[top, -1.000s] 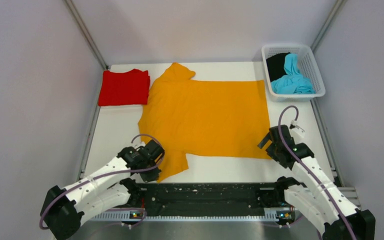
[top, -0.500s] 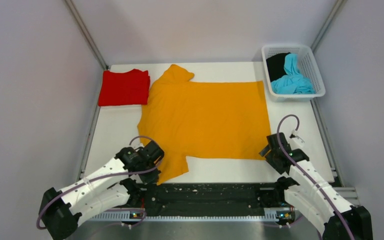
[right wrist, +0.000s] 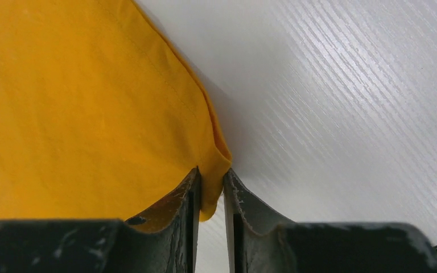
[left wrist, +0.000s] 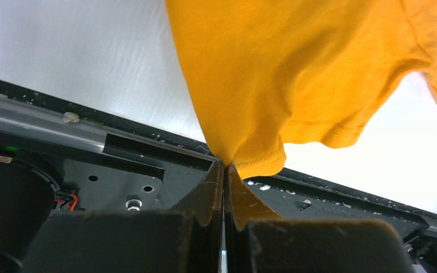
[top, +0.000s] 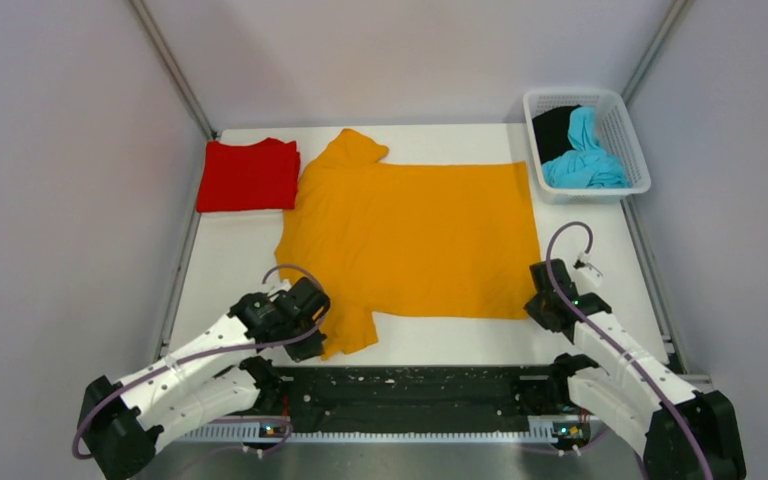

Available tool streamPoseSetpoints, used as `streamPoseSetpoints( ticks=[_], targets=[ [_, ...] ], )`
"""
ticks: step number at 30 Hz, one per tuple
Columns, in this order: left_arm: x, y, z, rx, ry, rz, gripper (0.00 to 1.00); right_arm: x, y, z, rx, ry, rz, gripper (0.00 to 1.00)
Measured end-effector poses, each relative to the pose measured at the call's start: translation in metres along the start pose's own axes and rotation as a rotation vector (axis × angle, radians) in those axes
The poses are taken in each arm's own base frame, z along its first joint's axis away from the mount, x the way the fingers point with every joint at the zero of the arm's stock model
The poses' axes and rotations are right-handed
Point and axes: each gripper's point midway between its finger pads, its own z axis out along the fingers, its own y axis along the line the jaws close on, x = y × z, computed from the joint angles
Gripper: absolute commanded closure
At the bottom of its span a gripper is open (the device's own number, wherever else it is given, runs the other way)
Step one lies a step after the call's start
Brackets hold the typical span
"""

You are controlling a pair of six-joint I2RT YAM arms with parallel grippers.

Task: Fold and stack the t-shirts
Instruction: Grab the side of the flattened tshirt closest away from the robot with both arms, then fold the flattened tshirt in 1/3 of the way

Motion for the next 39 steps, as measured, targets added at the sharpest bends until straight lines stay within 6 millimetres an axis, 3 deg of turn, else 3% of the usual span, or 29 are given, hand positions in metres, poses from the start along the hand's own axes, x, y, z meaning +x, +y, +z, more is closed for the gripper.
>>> streamPoseSetpoints(
  ticks=[5,13,18,24,28,39],
  targets=[
    [-0.004,-0.012,-0.003,0.047,-0.015,0.012,1.00,0.000,0.002,-0.001,-0.015,0.003,-0.015,1.00],
    [-0.022,-0.050,-0.017,0.200,-0.096,0.071,1.00,0.001,0.005,-0.002,-0.029,0.020,-0.075,1.00],
    [-0.046,-0.085,-0.032,0.258,-0.178,0.119,1.00,-0.007,0.022,-0.007,-0.046,0.039,-0.115,1.00],
    [-0.089,-0.123,-0.029,0.261,-0.234,0.150,1.00,-0.023,0.044,-0.013,-0.070,0.034,-0.159,1.00],
    [-0.126,-0.135,-0.027,0.260,-0.272,0.141,1.00,-0.035,0.055,-0.014,-0.074,0.023,-0.173,1.00],
    [-0.207,-0.168,-0.053,0.329,-0.398,0.177,1.00,-0.075,0.083,-0.009,-0.058,0.000,-0.205,1.00]
  ],
)
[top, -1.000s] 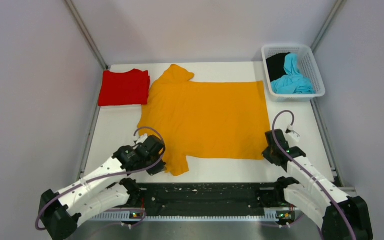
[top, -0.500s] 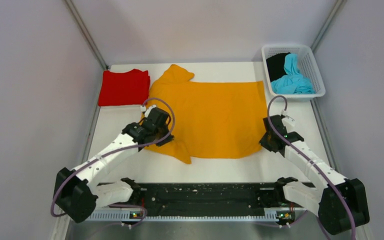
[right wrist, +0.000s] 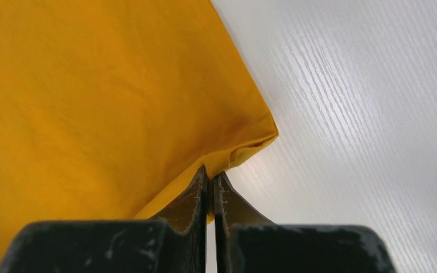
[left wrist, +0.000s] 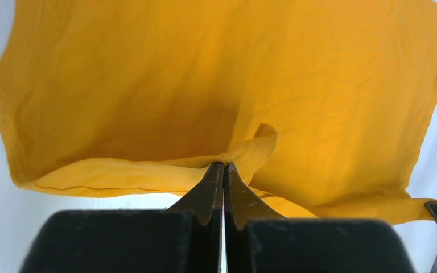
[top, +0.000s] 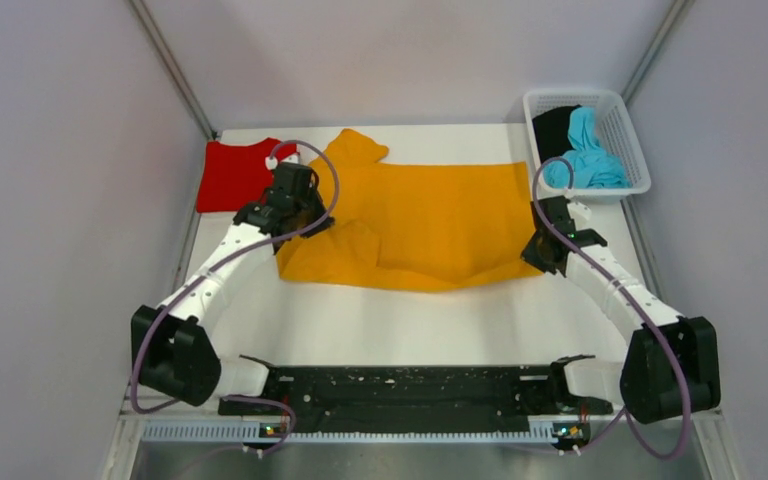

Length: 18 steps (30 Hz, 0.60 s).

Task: Fold and stack the t-shirts
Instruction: Fold the flattened tshirt in 1/3 of the way

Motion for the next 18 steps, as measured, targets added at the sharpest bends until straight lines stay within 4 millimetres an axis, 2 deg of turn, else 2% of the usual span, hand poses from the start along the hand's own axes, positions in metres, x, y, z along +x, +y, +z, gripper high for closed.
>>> streamPoseSetpoints(
  ticks=[4,8,14,18],
  targets=[
    [-0.022,-0.001,0.012,0.002,-0.016,0.016,1.00,-0.010,0.005,0.006,0.014,0.005,-0.016,1.00],
    [-0.034,0.003,0.024,-0.011,-0.016,0.027,1.00,-0.015,0.009,0.012,0.024,0.012,-0.030,1.00],
    [-0.050,0.006,0.032,-0.019,-0.026,0.039,1.00,-0.030,0.021,0.020,0.025,0.006,-0.041,1.00],
    [-0.068,0.002,0.036,-0.012,-0.049,0.050,1.00,-0.035,0.025,0.023,0.025,0.001,-0.041,1.00]
  ],
)
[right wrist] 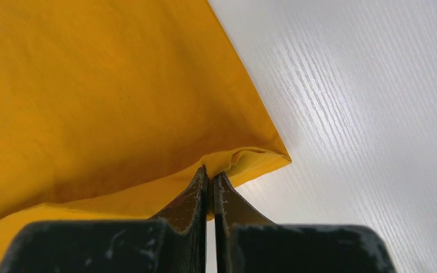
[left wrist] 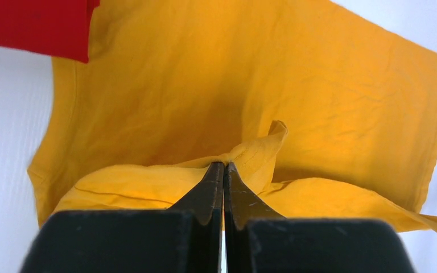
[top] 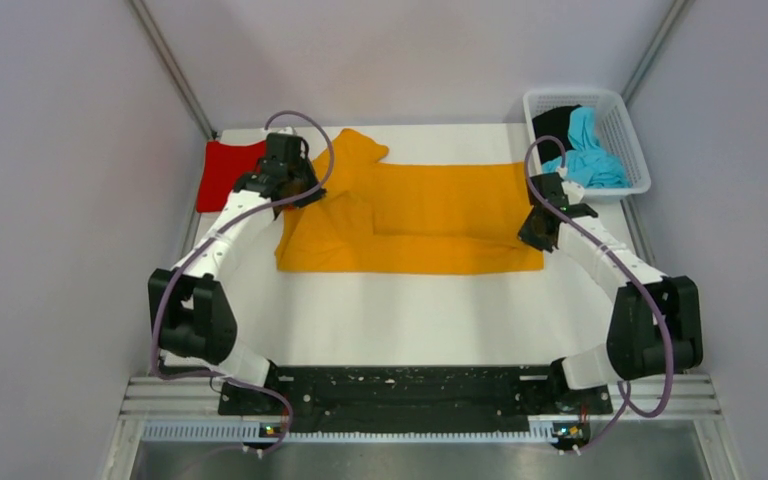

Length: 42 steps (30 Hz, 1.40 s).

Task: Fold and stack the t-shirts
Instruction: Fold the flattened tshirt in 1/3 of the way

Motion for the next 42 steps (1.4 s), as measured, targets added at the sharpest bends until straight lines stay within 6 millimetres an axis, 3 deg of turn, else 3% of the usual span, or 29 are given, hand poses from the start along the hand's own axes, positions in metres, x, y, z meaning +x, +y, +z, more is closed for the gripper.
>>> streamPoseSetpoints(
  ticks=[8,10,12,13,17,18,19,22,25,27,31,35,38,42],
  targets=[
    [-0.019,-0.003,0.019,-0.009,-0.005,0.025,1.00,-0.007,0.000,0.007,0.019,-0.006,0.000,1.00],
    [-0.021,-0.002,0.028,-0.019,0.003,0.025,1.00,-0.010,0.002,0.010,0.025,-0.010,0.001,0.95],
    [-0.022,0.001,0.039,-0.032,0.015,0.024,0.97,-0.016,0.004,0.016,0.028,-0.018,0.002,0.82],
    [-0.022,0.002,0.044,-0.038,0.022,0.023,0.85,-0.017,0.005,0.018,0.033,-0.020,0.002,0.76],
    [-0.023,0.008,0.069,-0.074,0.058,0.041,0.15,-0.025,0.007,0.028,0.056,-0.030,0.005,0.42],
    [-0.025,0.008,0.075,-0.086,0.068,0.036,0.05,-0.028,0.008,0.030,0.062,-0.035,0.004,0.37],
    [-0.028,0.008,0.081,-0.096,0.072,0.036,0.02,-0.030,0.008,0.031,0.065,-0.040,0.009,0.34],
    [-0.041,0.005,0.089,-0.108,0.063,0.039,0.01,-0.038,0.010,0.029,0.062,-0.060,0.018,0.22],
    [-0.047,0.000,0.084,-0.091,0.056,0.036,0.01,-0.041,0.012,0.025,0.050,-0.068,0.022,0.02],
    [-0.044,-0.005,0.080,-0.062,0.067,0.033,0.01,-0.043,0.016,0.018,0.020,-0.073,0.027,0.01],
    [-0.013,-0.001,0.069,-0.016,0.132,0.017,0.01,-0.034,0.030,0.005,-0.089,-0.074,0.006,0.01],
    [0.028,0.009,0.065,0.014,0.219,-0.004,0.01,-0.005,0.060,0.003,-0.195,-0.022,-0.097,0.01],
    [0.052,0.017,0.071,0.021,0.271,-0.016,0.01,0.022,0.088,0.013,-0.259,0.029,-0.191,0.01],
    [0.071,0.026,0.077,0.018,0.298,-0.026,0.01,0.054,0.099,0.031,-0.274,0.107,-0.265,0.01]
  ],
)
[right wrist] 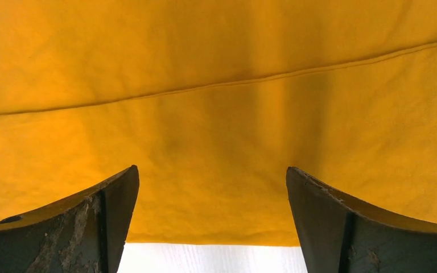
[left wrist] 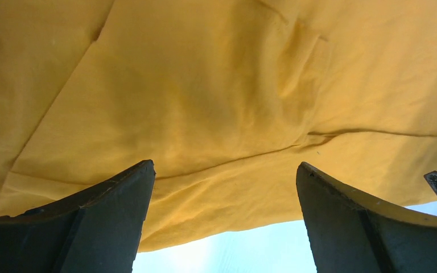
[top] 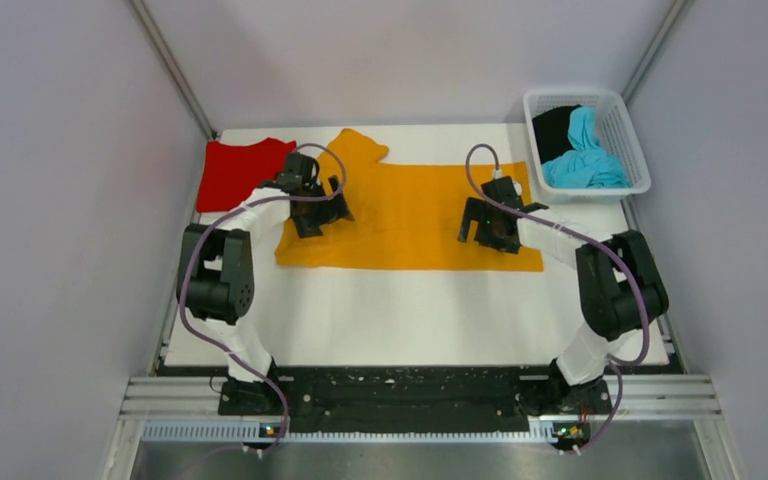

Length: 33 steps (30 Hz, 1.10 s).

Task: Fold and stack the t-shirts
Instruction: Fold the flattened tshirt in 1/3 of the way

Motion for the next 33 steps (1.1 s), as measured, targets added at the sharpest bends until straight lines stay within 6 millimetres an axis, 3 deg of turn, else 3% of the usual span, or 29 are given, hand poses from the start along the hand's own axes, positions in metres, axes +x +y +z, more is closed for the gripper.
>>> streamPoseSetpoints(
  ticks=[6,10,13,18,24,33],
  targets=[
    [0.030,0.023,0.017,-0.031,0.041,-0.030,0.01,0.010,-0.005,0.009,0.002,0.007,-0.011,0.01],
    [0.035,0.023,0.011,0.003,-0.005,-0.051,0.01,0.014,-0.008,0.006,-0.017,-0.025,-0.010,0.01],
    [0.049,0.029,0.002,0.017,-0.024,-0.076,0.01,0.023,-0.013,-0.001,-0.027,-0.037,-0.005,0.01],
    [0.089,0.038,-0.020,0.043,-0.034,-0.127,0.01,0.047,-0.025,-0.019,-0.043,-0.028,0.016,0.01],
    [0.140,0.035,-0.041,0.090,-0.050,-0.145,0.01,0.086,-0.039,-0.045,-0.056,-0.007,0.041,0.01],
    [0.185,0.031,-0.060,0.097,-0.058,-0.190,0.01,0.140,-0.055,-0.082,-0.062,0.069,0.116,0.01]
  ],
)
